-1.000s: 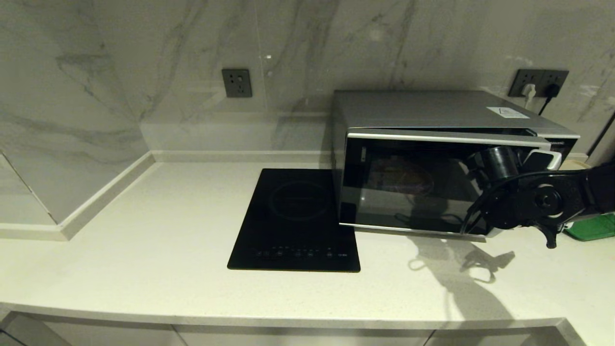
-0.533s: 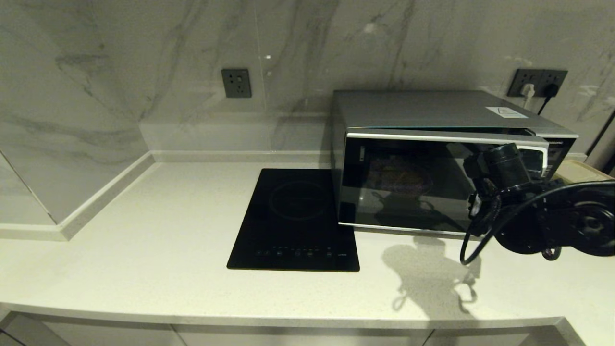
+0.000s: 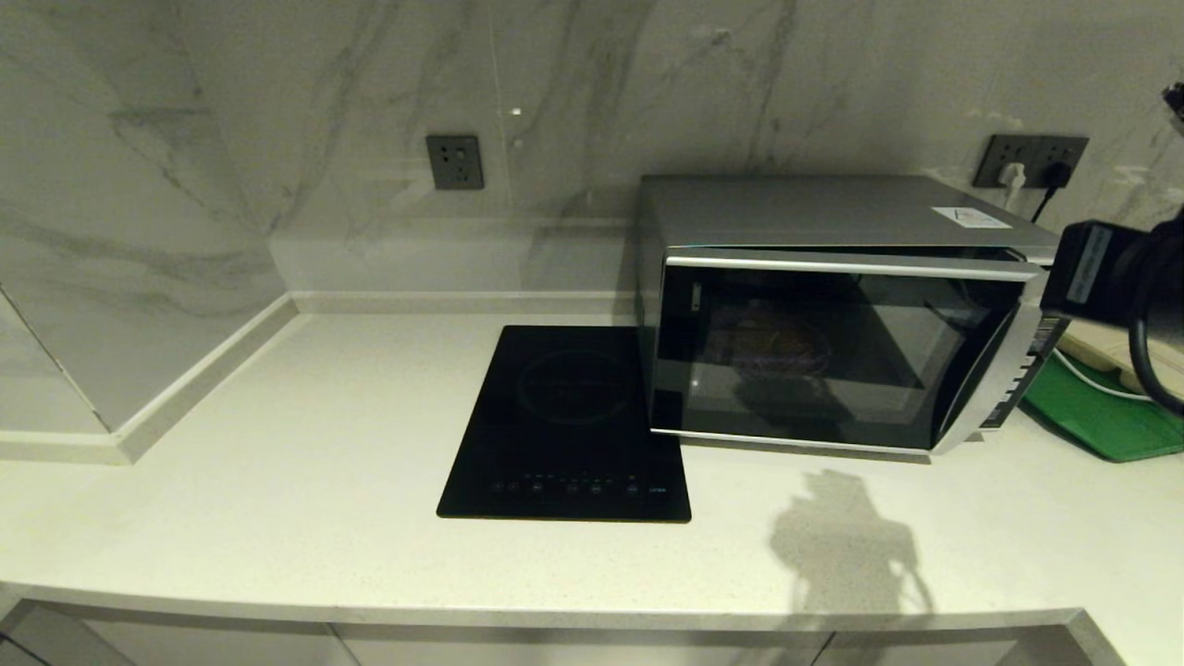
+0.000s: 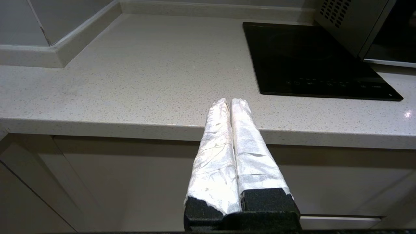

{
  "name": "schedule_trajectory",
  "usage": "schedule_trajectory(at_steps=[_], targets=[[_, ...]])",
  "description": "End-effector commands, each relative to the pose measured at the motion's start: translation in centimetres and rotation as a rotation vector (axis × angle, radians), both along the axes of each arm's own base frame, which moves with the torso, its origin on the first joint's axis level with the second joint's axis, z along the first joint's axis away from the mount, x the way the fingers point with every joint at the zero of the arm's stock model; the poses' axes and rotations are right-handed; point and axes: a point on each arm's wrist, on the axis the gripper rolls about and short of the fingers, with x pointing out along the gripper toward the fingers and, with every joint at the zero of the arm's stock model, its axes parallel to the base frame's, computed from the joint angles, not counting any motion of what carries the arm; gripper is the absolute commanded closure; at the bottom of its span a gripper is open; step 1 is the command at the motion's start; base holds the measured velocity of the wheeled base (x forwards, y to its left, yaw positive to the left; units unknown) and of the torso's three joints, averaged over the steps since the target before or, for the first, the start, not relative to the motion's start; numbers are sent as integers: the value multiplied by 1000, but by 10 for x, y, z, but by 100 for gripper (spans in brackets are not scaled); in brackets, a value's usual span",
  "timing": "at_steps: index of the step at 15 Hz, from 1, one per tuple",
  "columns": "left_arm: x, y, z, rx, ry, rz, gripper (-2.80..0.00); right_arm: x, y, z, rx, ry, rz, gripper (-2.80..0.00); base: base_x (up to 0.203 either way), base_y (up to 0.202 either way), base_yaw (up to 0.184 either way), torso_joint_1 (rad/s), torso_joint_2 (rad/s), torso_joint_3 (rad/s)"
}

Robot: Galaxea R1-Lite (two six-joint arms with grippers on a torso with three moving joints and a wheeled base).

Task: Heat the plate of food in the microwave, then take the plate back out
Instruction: Open the microwave oven

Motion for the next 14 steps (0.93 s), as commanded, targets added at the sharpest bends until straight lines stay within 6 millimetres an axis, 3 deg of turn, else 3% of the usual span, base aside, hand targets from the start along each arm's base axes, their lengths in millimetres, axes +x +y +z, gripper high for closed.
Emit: schedule_trajectory(at_steps=[1,3,6,8,11,14], targets=[[0,0,0,-1,0,1,0,54,-8,-5,-22,60,-105,0,0,0,0,0,0,0],[0,0,0,-1,0,1,0,90,-18,-7,-33,75,-151,0,0,0,0,0,0,0],[0,0,0,-1,0,1,0,126,-24,-1,-21,46,-138,0,0,0,0,0,0,0],[0,0,0,-1,0,1,0,141,-26,1,-17,28,-140,0,0,0,0,0,0,0],[0,0,0,-1,0,1,0,160,-35,-16,-34,65,-158,0,0,0,0,0,0,0],[0,0,0,-1,0,1,0,165,-44,-17,109,43,-109,0,0,0,0,0,0,0]])
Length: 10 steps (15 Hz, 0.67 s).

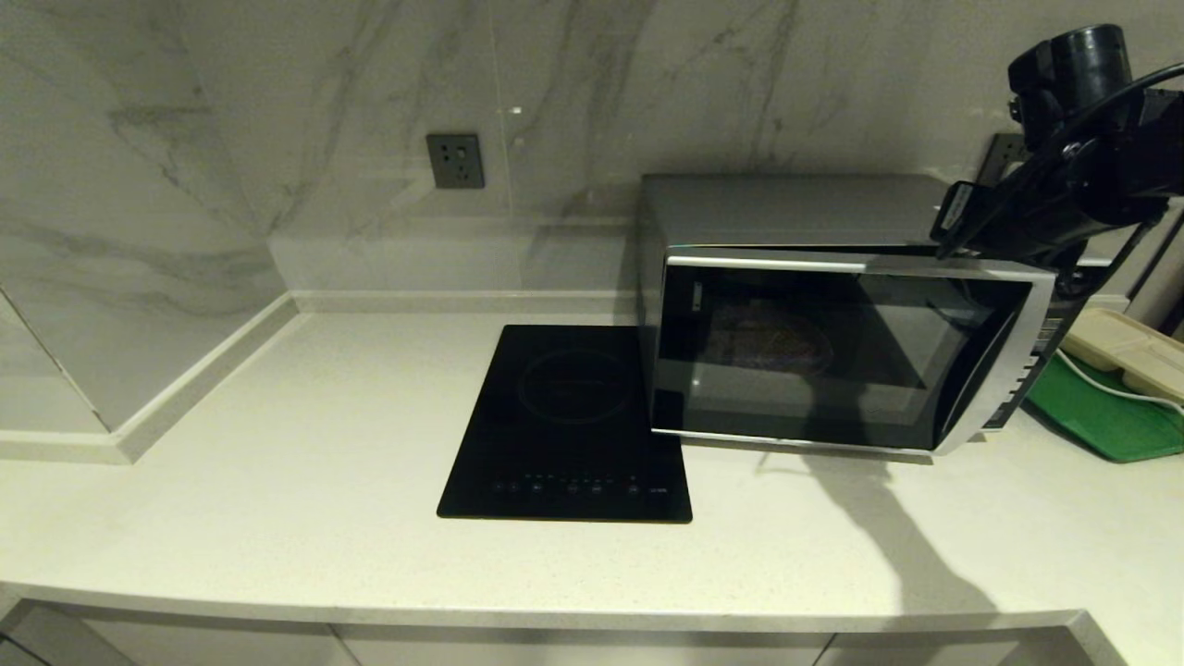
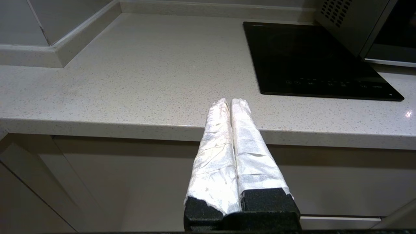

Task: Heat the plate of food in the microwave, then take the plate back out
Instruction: Open the microwave oven

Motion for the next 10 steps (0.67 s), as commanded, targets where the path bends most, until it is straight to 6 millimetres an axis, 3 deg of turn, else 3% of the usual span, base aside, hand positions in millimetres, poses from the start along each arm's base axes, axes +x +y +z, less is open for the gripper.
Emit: schedule_trajectory(at_steps=[1,7,10], targets=[[0,0,0,-1,-1,1,0,5,-6,-5,112,3,36,0,0,0,0,0,0,0],[0,0,0,-1,-1,1,0,3,-21,-9,229,42,78,0,0,0,0,0,0,0],[0,0,0,-1,-1,1,0,-13,-25,-3,267,90,106,0,0,0,0,0,0,0]])
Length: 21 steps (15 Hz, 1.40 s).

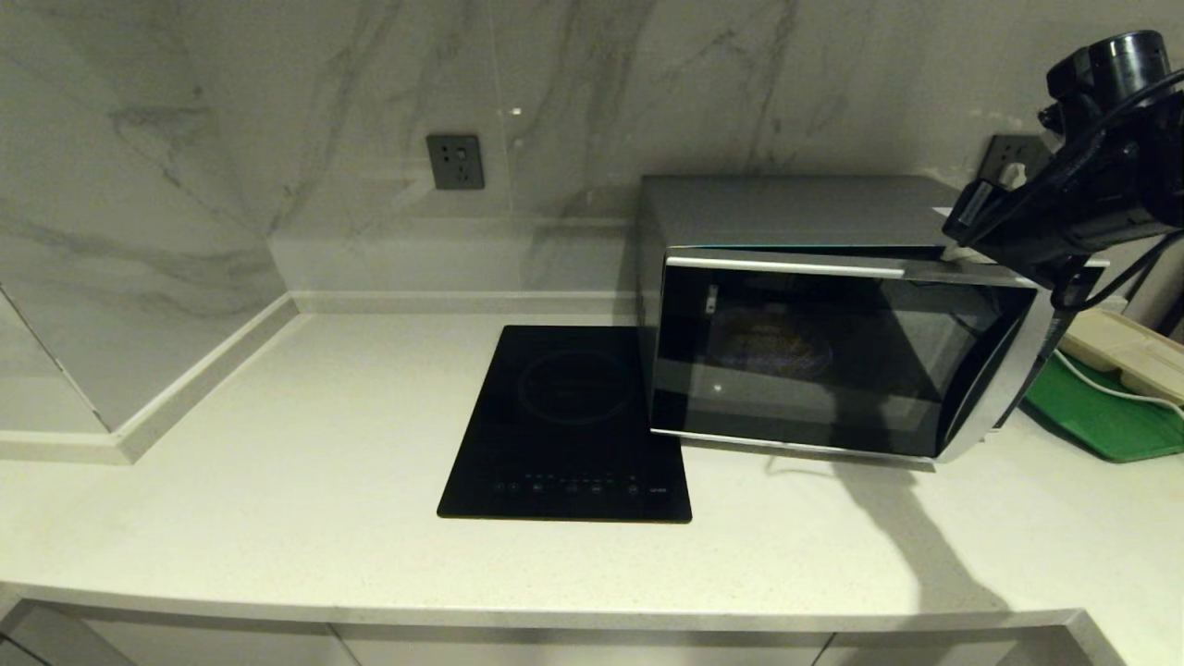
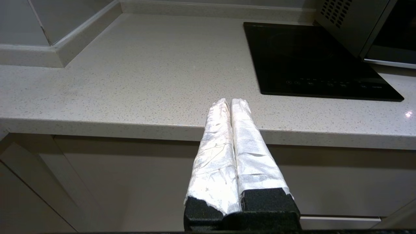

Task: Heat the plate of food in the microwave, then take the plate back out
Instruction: Open the microwave oven

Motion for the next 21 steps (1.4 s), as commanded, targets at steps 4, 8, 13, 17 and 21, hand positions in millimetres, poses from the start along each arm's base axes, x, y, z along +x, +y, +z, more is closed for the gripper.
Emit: schedule_trajectory(at_steps=[4,8,13,17,21], targets=[[0,0,0,-1,0,1,0,-60,-1,34,74,47,93,0,0,0,0,0,0,0],[0,0,0,-1,0,1,0,-145,-3,74,196,6,307,0,0,0,0,0,0,0],[0,0,0,-1,0,1,0,-140,-21,51,269,114,274,0,0,0,0,0,0,0],[0,0,0,-1,0,1,0,-145,-21,33,291,184,270,0,0,0,0,0,0,0],[0,0,0,-1,0,1,0,-136,-22,-9,317,272,263,0,0,0,0,0,0,0]])
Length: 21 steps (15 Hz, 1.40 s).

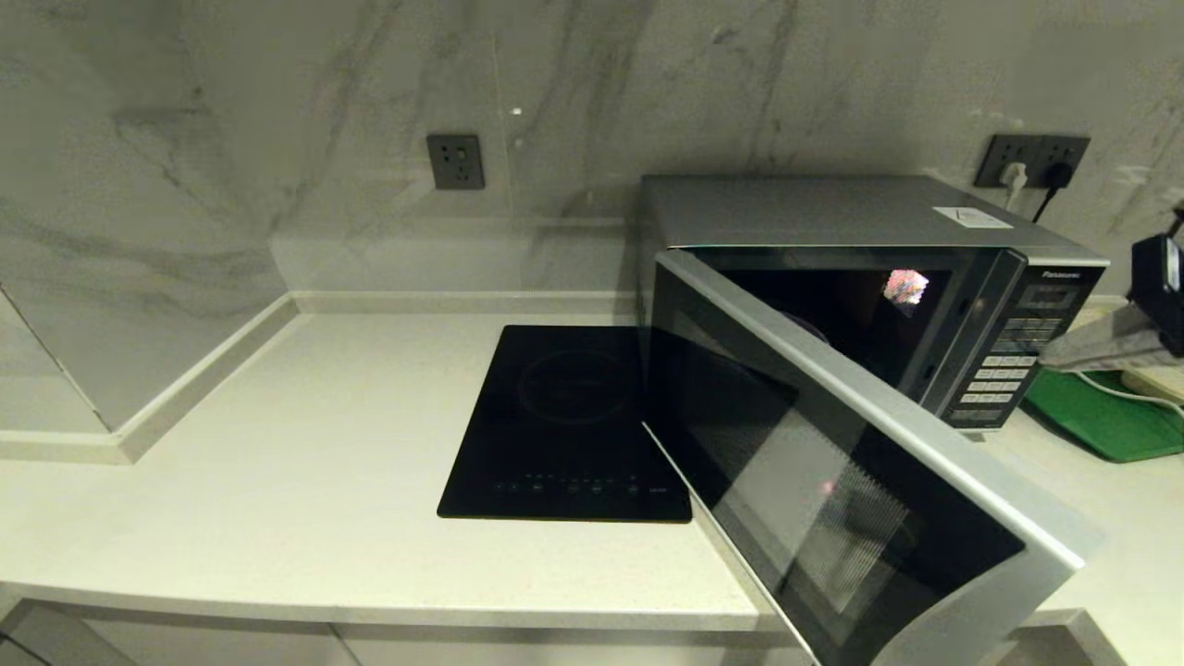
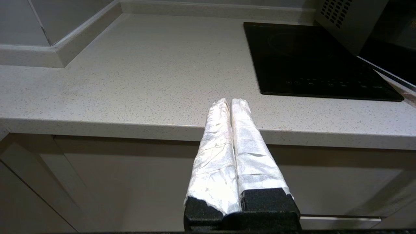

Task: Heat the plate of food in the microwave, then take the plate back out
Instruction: Open the microwave oven

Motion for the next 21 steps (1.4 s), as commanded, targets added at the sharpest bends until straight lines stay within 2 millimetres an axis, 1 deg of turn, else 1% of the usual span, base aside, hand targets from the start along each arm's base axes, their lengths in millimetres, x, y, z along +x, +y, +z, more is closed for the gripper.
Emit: schedule_trajectory(at_steps=[1,3,4,6,7,8,10,12,13,16,18,21], targets=[[0,0,0,-1,0,1,0,2,0,-30,15,70,8,0,0,0,0,0,0,0],[0,0,0,-1,0,1,0,11,0,-55,15,91,8,0,0,0,0,0,0,0],[0,0,0,-1,0,1,0,22,-1,-67,9,92,-5,0,0,0,0,0,0,0],[0,0,0,-1,0,1,0,41,0,-80,3,101,-69,0,0,0,0,0,0,0],[0,0,0,-1,0,1,0,51,5,-85,-37,104,-117,0,0,0,0,0,0,0],[0,0,0,-1,0,1,0,59,14,-88,-100,96,-179,0,0,0,0,0,0,0],[0,0,0,-1,0,1,0,82,44,-95,-196,65,-278,0,0,0,0,0,0,0],[0,0,0,-1,0,1,0,99,66,-86,-177,9,-303,0,0,0,0,0,0,0],[0,0,0,-1,0,1,0,107,75,-88,-172,4,-300,0,0,0,0,0,0,0],[0,0,0,-1,0,1,0,126,85,-97,-166,37,-305,0,0,0,0,0,0,0],[0,0,0,-1,0,1,0,134,88,-103,-163,50,-311,0,0,0,0,0,0,0],[0,0,0,-1,1,1,0,148,92,-106,-151,42,-315,0,0,0,0,0,0,0]])
